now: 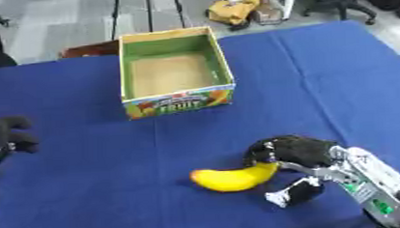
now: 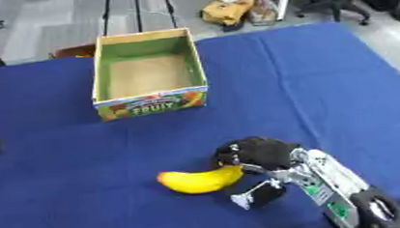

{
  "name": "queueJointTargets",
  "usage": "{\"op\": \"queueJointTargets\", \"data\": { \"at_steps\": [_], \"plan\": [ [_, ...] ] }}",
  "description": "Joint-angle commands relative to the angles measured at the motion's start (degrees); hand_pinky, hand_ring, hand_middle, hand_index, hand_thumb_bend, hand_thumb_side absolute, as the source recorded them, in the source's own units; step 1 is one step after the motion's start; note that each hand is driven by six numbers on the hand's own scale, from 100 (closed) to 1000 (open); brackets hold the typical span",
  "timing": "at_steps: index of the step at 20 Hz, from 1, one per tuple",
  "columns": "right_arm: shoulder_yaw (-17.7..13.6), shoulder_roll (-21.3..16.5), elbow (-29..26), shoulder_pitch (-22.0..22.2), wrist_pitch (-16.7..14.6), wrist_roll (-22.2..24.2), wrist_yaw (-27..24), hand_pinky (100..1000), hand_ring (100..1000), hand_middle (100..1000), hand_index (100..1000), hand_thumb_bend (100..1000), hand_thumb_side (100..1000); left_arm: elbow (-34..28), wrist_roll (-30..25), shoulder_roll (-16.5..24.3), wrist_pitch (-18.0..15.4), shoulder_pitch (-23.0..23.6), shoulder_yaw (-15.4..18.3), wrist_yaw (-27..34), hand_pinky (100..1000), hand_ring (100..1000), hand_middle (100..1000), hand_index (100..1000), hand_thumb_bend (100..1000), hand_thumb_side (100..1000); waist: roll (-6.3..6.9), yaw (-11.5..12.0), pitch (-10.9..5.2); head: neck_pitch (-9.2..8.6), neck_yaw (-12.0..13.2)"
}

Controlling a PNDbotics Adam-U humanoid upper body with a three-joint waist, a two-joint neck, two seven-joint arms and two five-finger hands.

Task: Pick up objects on the table and place them in the box.

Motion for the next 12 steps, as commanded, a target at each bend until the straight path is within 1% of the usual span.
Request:
{"op": "queueJointTargets", "data": {
  "at_steps": [1,5,8,10,12],
  "plan": [
    [0.1,-1.1,0.6,-0.4,-0.4,0.1,1.9,686,840,775,850,100,415,-1.2,0.0,1.2,0.0,-0.7,0.2,0.1,540,551,616,718,566,817,0.15,0.1,-0.67,0.54,-0.2],
    [0.3,-1.0,1.0,-0.6,-0.7,0.0,3.0,689,839,774,847,100,411,-1.2,0.0,1.2,0.1,-0.7,0.2,0.1,540,551,616,718,564,818,0.17,0.3,-0.64,0.59,-0.3],
    [0.3,-0.9,1.4,-0.6,-1.0,-0.4,4.2,690,837,773,835,100,363,-1.2,0.0,1.2,0.1,-0.8,0.2,0.1,540,551,616,719,563,819,0.1,0.3,-0.61,0.64,-0.5],
    [0.4,-0.9,1.5,-0.6,-1.1,-0.8,4.6,687,835,768,795,100,311,-1.2,-0.1,1.2,0.1,-0.8,0.1,0.1,540,551,616,718,563,819,0.06,0.3,-0.6,0.67,-0.5],
    [0.4,-0.8,1.5,-0.6,-1.0,-1.4,4.9,685,834,766,775,100,309,-1.2,-0.1,1.2,0.1,-0.8,0.1,0.1,540,551,616,718,563,819,0.04,0.3,-0.59,0.68,-0.5]
  ]
}}
